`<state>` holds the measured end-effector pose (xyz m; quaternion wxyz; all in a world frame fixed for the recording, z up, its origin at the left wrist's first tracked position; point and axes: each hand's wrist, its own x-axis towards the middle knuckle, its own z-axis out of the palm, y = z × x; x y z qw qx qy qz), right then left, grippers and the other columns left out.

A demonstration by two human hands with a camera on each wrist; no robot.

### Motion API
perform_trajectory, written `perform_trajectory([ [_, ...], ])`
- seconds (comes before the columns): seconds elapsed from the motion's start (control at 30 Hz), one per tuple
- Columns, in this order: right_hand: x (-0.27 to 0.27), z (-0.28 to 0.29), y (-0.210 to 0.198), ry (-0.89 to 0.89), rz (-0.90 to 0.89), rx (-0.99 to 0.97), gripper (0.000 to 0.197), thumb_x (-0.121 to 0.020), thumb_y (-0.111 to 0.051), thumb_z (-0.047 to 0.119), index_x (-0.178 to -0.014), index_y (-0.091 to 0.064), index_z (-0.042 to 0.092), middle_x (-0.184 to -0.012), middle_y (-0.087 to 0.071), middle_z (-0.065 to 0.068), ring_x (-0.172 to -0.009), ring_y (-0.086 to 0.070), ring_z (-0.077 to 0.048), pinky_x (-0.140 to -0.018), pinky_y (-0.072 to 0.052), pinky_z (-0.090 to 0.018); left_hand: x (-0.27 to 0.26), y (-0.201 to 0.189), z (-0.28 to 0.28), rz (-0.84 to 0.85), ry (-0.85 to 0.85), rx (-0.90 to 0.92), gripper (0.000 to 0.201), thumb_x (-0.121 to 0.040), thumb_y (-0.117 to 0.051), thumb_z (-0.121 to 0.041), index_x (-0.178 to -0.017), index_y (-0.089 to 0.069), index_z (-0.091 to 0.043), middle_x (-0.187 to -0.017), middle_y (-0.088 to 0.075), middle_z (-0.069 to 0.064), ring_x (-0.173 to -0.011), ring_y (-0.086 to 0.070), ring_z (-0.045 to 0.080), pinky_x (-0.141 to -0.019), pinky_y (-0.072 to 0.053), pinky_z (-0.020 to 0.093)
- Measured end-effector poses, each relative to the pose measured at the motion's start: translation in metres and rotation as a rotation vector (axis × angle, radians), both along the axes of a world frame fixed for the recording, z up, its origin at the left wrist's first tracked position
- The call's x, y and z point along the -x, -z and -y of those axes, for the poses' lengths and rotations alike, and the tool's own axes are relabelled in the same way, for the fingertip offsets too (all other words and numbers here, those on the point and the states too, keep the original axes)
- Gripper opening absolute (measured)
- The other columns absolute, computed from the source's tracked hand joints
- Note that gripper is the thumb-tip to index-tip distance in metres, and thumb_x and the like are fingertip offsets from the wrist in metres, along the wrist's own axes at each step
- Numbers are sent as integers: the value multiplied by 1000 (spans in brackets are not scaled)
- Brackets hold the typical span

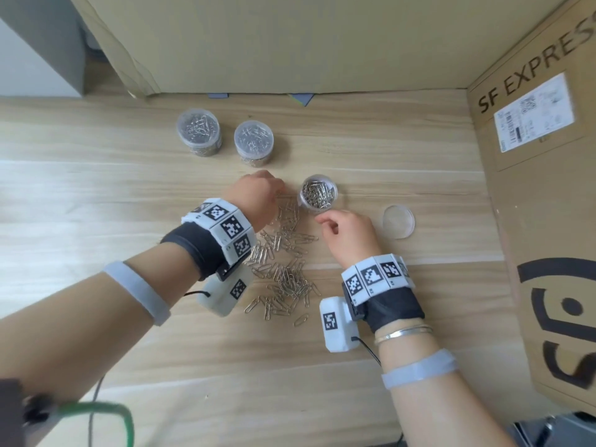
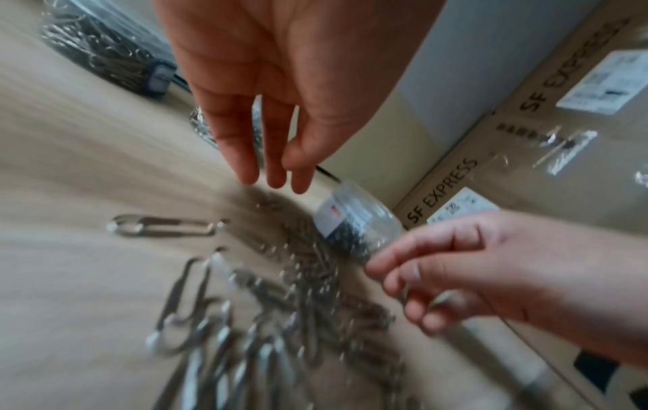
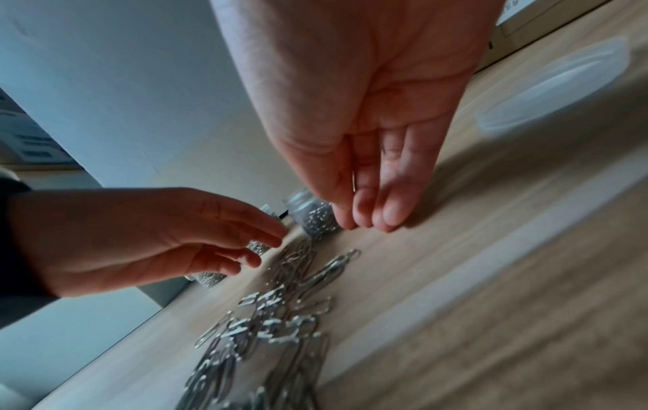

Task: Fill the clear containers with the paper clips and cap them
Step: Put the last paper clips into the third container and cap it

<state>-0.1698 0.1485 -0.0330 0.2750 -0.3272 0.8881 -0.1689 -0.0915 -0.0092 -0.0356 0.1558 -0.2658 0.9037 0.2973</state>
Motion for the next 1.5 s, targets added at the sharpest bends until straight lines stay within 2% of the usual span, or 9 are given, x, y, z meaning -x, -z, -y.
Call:
perform_trajectory([
  [0.17,-12,1,1,-23,12,20,27,-91,-49,6,-112,-64,12,-110,-66,-4,-87,-61,-12,-80,-45,-15,-14,7,-9,-21,82,-5,41,-88,-43,-5,-124,-53,-22,-131,-46,4,-113,-45,29,-96,-42,39],
  [0.4,-36,5,2,-103,54,25,27,-89,-49,5,-107,-67,11,-107,-67,-7,-91,-63,-19,-88,-49,-30,-37,2,-14,32,251,-88,36,-86,-43,-3,-105,-65,-24,-114,-59,-1,-101,-58,23,-90,-47,38],
  [0.53,-43,-4,-3,-130,96,22,21,-85,-58,12,-104,-67,16,-103,-66,-2,-81,-58,-11,-83,-51,-29,-54,0,-16,2,256,-125,29,-83,-52,-5,-104,-63,-21,-102,-60,-1,-97,-57,20,-81,-41,23],
  [0.6,-45,-9,-8,-161,125,-9,40,-74,-73,28,-111,-58,24,-112,-56,2,-90,-49,-7,-84,-44,-23,-64,-3,-18,-29,252,-78,34,-74,-68,-23,-106,-56,-24,-106,-50,-2,-98,-48,18,-80,-38,25],
  [0.73,-51,-10,-12,-309,19,-194,102,-48,-84,51,-133,-27,45,-136,-31,7,-121,-34,-18,-97,-39,-37,-80,-4,-27,90,286,172,87,-49,-75,-60,-120,-33,-31,-124,-28,0,-109,-32,22,-94,-36,37],
  [0.87,-58,-11,-3,-387,-40,-303,121,-48,-86,47,-140,-6,49,-148,-11,9,-130,-22,-24,-100,-38,-43,-88,4,-33,197,280,206,99,-49,-75,-61,-124,-18,-31,-138,-13,5,-120,-29,25,-97,-38,38],
  [1.1,-52,-1,3,-273,-57,-173,77,-70,-77,33,-134,-36,35,-128,-40,4,-114,-47,-20,-90,-48,-39,-79,5,-35,73,162,89,96,-59,-79,-38,-134,-20,-25,-133,-26,5,-119,-33,24,-97,-40,36],
  [1.23,-52,5,6,-230,-56,-100,51,-80,-68,21,-126,-49,29,-119,-49,1,-101,-56,-21,-81,-51,-40,-69,8,-33,-30,115,33,71,-69,-72,-30,-128,-36,-16,-127,-39,7,-116,-39,25,-100,-35,35],
  [1.5,-49,15,7,-213,-61,-46,29,-82,-56,8,-109,-58,19,-104,-55,-7,-84,-57,-27,-69,-51,-39,-58,10,-34,-88,23,-41,34,-79,-60,-16,-111,-53,-10,-105,-54,11,-98,-53,29,-78,-37,31],
])
